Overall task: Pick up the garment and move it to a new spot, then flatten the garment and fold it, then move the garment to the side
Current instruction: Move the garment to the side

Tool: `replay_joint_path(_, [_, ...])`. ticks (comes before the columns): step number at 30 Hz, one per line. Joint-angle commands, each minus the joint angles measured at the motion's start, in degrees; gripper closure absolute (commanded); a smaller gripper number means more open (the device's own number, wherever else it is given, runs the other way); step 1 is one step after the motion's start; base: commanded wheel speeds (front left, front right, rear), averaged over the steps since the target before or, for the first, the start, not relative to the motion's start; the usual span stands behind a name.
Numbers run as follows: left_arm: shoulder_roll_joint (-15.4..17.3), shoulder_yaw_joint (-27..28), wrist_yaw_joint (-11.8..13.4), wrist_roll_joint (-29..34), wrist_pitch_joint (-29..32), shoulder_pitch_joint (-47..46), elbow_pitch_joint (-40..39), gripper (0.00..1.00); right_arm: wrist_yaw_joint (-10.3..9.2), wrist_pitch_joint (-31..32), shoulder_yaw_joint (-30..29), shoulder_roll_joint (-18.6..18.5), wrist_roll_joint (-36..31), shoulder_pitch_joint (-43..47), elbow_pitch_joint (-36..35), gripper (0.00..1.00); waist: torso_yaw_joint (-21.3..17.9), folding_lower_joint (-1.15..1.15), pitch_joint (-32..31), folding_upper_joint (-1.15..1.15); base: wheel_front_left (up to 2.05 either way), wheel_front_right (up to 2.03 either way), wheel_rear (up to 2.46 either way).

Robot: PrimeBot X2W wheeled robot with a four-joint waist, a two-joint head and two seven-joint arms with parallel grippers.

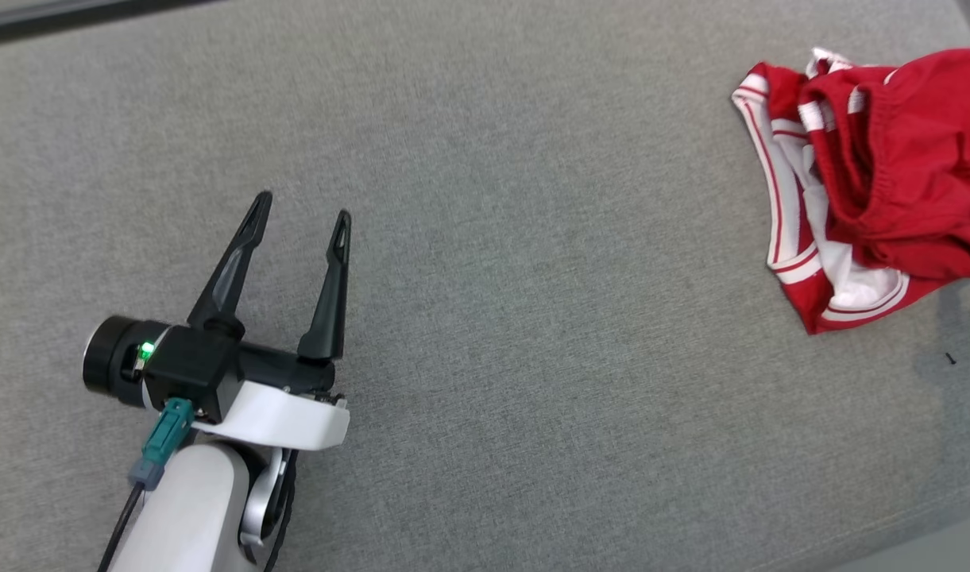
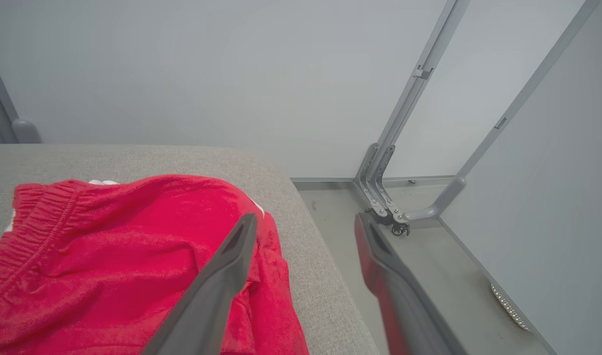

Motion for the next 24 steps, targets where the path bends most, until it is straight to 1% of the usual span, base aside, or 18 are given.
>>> replay_joint_path(1, [-0.01,0.40,0.51,-0.36,-0.41,0.97,0.28,0.00,-0.02,-0.04,-2.54,0.29,-1.56,2.87,-2.31,0.00,0.45,0.00,-3.00,0.00,0.00,0.00,0.00])
replay_joint_path(4, [-0.09,0.83,1.17,-0.94,-0.76,2.81,0.91,0.00,-0.03,-0.04,-9.99,3.00,-5.33,9.13,-9.81,0.00,1.44,0.00,-5.12,0.00,0.00,0.00,0.00])
replay_joint_path(6, [-0.27,1.09,1.52,-1.39,-1.07,3.69,1.05,0.00,-0.01,-0.01,-13.67,6.57,-8.08,13.23,-14.97,0.00,2.28,0.00,-6.13,0.00,0.00,0.00,0.00])
replay_joint_path(8, [-0.38,1.20,1.66,-1.83,-1.09,4.40,1.45,0.00,-0.03,-0.02,-16.27,9.69,-10.71,16.44,-19.32,0.00,3.56,0.00,-7.07,0.00,0.00,0.00,0.00])
replay_joint_path(11, [-0.69,1.19,1.74,-2.30,-1.42,5.12,2.17,0.00,-0.02,-0.01,-18.48,15.00,-14.73,20.59,-24.75,0.00,5.96,0.00,-8.46,0.00,0.00,0.00,0.00])
replay_joint_path(14, [-1.12,1.40,2.16,-2.72,-1.65,5.93,3.03,0.00,-0.02,0.67,-17.77,19.78,-18.00,23.27,-29.26,0.00,8.56,0.00,-9.63,0.00,0.00,0.00,0.00])
replay_joint_path(15, [-1.12,1.40,2.16,-2.72,-1.65,5.93,3.03,0.00,-0.02,0.67,-17.77,19.78,-18.00,23.27,-29.26,0.00,8.56,0.00,-9.63,0.00,0.00,0.00,0.00])
replay_joint_path(16, [-1.30,1.63,2.41,-2.96,-1.73,6.15,3.24,0.00,-0.02,1.19,-17.10,21.24,-18.66,24.02,-30.66,0.00,9.46,0.00,-9.99,0.00,0.00,0.00,0.00])
replay_joint_path(17, [-1.51,2.26,2.99,-3.45,-1.91,6.48,3.68,0.00,-0.02,2.18,-16.49,23.69,-20.15,25.29,-32.76,0.00,11.17,0.00,-10.70,0.00,0.00,0.00,0.00])
replay_joint_path(18, [-1.59,2.65,3.25,-3.81,-2.03,6.92,3.84,0.00,-0.02,2.60,-15.89,25.24,-20.41,25.89,-33.84,0.00,11.90,0.00,-11.09,0.00,0.00,0.00,0.00])
replay_joint_path(21, [-1.47,4.41,4.41,-4.55,-2.24,8.60,4.32,0.00,-0.03,3.50,-15.64,28.22,-22.19,27.56,-36.30,0.00,13.73,0.00,-12.28,0.00,0.00,0.00,0.00])
replay_joint_path(24, [-1.18,6.35,5.54,-5.36,-2.37,10.80,4.15,0.00,-0.03,4.24,-15.77,30.27,-23.60,29.71,-38.15,0.00,14.99,0.00,-13.71,0.00,0.00,0.00,0.00])
